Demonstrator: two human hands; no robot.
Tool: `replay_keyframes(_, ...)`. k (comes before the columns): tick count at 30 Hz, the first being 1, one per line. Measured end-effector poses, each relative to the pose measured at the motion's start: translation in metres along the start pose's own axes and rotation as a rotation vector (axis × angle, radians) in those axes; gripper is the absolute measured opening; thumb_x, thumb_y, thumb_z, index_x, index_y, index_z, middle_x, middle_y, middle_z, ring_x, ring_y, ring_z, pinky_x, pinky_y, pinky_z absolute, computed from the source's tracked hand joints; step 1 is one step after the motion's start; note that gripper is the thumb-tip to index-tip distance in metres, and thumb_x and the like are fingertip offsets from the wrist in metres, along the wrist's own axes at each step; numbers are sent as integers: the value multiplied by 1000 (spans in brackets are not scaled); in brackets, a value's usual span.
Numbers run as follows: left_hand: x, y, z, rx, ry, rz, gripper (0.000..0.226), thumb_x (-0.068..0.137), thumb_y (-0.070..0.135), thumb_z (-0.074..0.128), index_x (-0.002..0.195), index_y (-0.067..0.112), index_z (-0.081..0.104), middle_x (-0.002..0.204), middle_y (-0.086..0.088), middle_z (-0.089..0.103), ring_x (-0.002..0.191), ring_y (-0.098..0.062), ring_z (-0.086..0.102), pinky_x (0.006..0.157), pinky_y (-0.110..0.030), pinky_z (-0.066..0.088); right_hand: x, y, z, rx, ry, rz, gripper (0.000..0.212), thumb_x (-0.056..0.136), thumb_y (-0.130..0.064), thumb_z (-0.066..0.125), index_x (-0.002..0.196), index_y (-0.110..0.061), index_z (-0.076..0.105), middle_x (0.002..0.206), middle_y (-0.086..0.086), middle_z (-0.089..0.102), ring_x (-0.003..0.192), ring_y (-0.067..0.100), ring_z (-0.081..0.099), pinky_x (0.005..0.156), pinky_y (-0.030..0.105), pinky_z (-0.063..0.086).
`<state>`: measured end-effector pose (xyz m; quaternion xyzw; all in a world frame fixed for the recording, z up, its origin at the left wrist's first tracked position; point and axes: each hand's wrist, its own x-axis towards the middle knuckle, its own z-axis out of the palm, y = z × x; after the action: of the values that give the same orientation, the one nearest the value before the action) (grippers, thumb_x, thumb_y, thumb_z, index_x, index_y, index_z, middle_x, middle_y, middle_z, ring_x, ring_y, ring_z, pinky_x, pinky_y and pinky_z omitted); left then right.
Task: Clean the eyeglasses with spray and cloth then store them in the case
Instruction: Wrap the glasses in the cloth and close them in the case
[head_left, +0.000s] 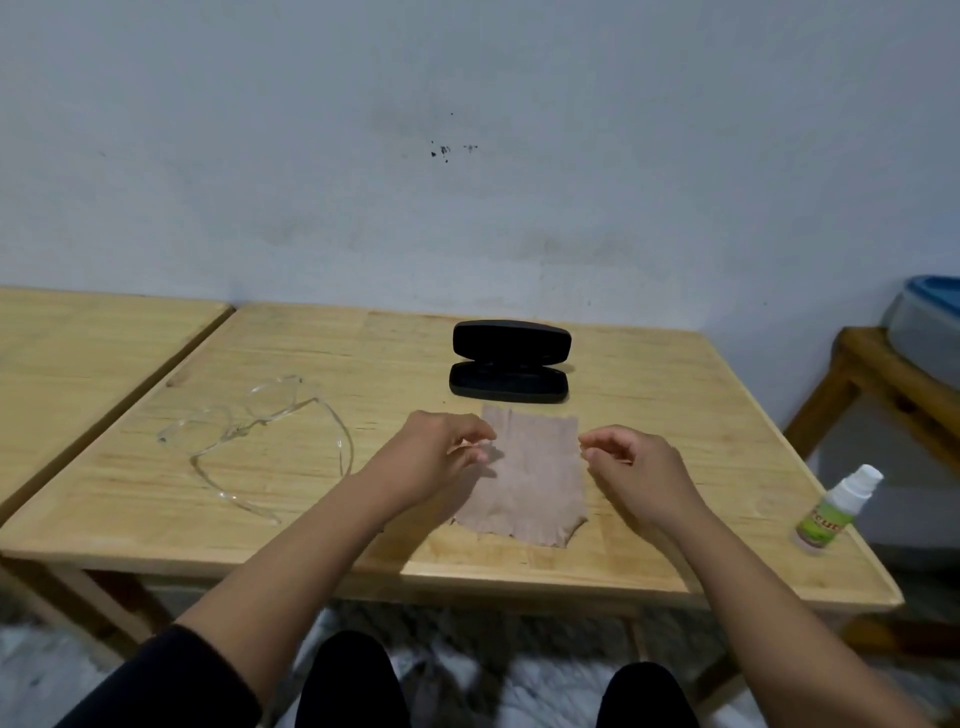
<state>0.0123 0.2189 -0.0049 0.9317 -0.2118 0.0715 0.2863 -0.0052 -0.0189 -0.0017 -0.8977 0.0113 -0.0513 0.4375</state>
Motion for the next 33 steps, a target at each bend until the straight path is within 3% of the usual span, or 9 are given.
replay_keyframes(2, 10, 0, 14, -5, -24, -43, 22, 89, 17, 56, 108, 24, 65, 106, 5, 69, 89, -5, 64, 79, -24, 54, 9, -2, 10, -121, 11, -69, 28, 89, -16, 57, 116, -15, 64, 115, 1, 66, 100, 10, 57, 83, 18, 41)
replay_keyframes(4, 20, -1, 24, 15, -41, -65, 14, 88, 11, 54, 93, 20, 64, 91, 3, 64, 79, -9, 61, 71, -27, 53, 19, 0, 19, -257, -31, -149, 29, 90, -16, 56, 118, -12, 63, 120, 5, 64, 107, 16, 57, 89, 21, 40)
replay_keyframes(6, 26, -4, 28, 69, -62, -86, 9, 86, 14, 58, 92, 8, 62, 89, -6, 62, 83, -22, 57, 75, -33, 48, 27, 4, 24, -362, -61, -189, 24, 90, -16, 53, 108, -6, 66, 114, 11, 65, 104, 23, 56, 88, 27, 42)
replay_keyframes(9, 27, -13, 28, 103, -24, -116, 18, 85, 14, 59, 95, 0, 63, 97, -14, 66, 90, -26, 58, 82, -36, 47, 34, 6, 25, -386, -72, -190, 24, 92, -15, 51, 106, -2, 65, 113, 14, 65, 105, 26, 55, 89, 30, 40)
replay_keyframes(14, 20, -10, 11, 118, -77, -164, 28, 87, 22, 60, 111, 8, 61, 113, -8, 63, 104, -22, 57, 87, -29, 44, 30, 8, 23, -376, -44, -239, 33, 91, -18, 55, 123, -13, 59, 128, 4, 58, 119, 18, 49, 96, 17, 29)
replay_keyframes(18, -6, -2, 4, 155, -38, -89, 50, 84, 45, 58, 128, 23, 52, 134, 4, 54, 124, -15, 47, 99, -24, 35, 4, 5, 16, -310, -77, -289, 25, 86, -22, 63, 111, -20, 67, 106, -4, 64, 94, 6, 54, 77, 4, 33)
replay_keyframes(22, -37, 2, 8, 84, -88, -84, 51, 75, 44, 70, 122, 27, 59, 130, 6, 58, 122, -12, 50, 99, -17, 31, -23, 15, 6, -312, -279, -377, 22, 83, -26, 67, 105, -22, 72, 99, -13, 62, 96, 1, 52, 84, 7, 32)
replay_keyframes(27, -45, 2, 15, 91, -93, -101, 43, 79, 40, 68, 117, 22, 63, 122, 4, 64, 117, -13, 56, 98, -19, 35, -33, 23, -3, -325, -269, -425, 11, 82, -16, 68, 91, -17, 76, 95, -12, 65, 95, 4, 54, 84, 2, 31)
replay_keyframes(33, -50, 5, 14, 110, -109, -112, 46, 81, 39, 66, 123, 23, 58, 129, 2, 60, 122, -14, 52, 103, -23, 35, -47, 30, -17, -314, -279, -404, 14, 80, -17, 70, 93, -21, 75, 101, -10, 66, 97, -3, 56, 88, -4, 29)
